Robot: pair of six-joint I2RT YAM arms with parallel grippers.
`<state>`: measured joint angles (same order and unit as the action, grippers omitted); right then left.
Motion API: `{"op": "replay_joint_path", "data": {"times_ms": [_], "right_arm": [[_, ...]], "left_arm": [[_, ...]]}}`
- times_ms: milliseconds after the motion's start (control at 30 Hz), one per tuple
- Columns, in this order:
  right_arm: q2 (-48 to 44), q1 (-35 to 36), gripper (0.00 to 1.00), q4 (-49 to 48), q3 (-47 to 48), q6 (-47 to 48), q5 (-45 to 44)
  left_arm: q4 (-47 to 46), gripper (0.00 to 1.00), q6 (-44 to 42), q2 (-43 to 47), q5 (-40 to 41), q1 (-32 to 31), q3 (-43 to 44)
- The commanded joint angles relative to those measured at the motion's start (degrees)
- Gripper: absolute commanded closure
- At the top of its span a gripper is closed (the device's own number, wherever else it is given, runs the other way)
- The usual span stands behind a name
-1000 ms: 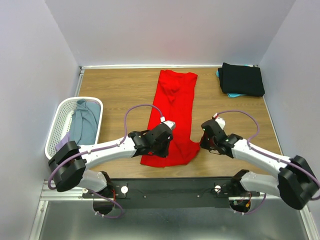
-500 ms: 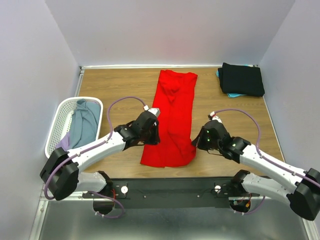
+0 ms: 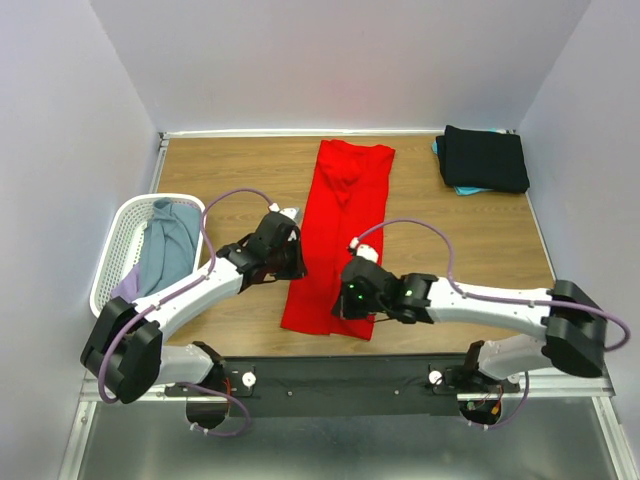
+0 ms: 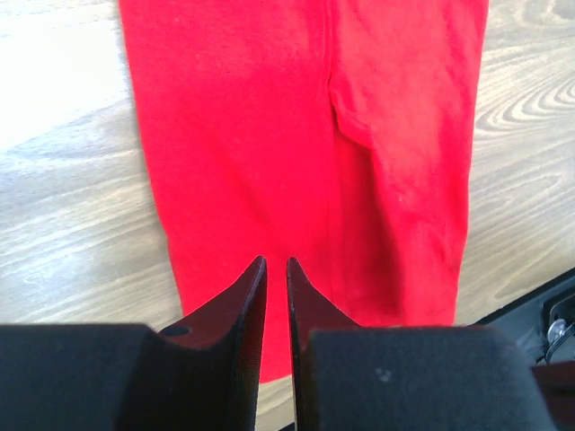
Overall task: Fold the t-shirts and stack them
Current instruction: Fold the tshirt
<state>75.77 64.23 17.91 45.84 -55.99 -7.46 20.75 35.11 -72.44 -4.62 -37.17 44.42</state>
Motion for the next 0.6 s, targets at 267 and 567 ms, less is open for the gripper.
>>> {"op": "replay_joint_path", "data": {"times_ms": [267, 567], "right_arm": [[13.4, 4.4, 0.99, -3.0, 7.0, -2.6, -2.6], [4.5, 4.5, 0.49, -1.4, 0.8, -3.5, -3.2]], "left_arm": [[-1.5, 0.78, -1.7, 1.0, -3.6, 2.2, -2.0], [-1.3, 0.7, -1.0, 1.0, -3.8, 2.2, -3.1]]}}
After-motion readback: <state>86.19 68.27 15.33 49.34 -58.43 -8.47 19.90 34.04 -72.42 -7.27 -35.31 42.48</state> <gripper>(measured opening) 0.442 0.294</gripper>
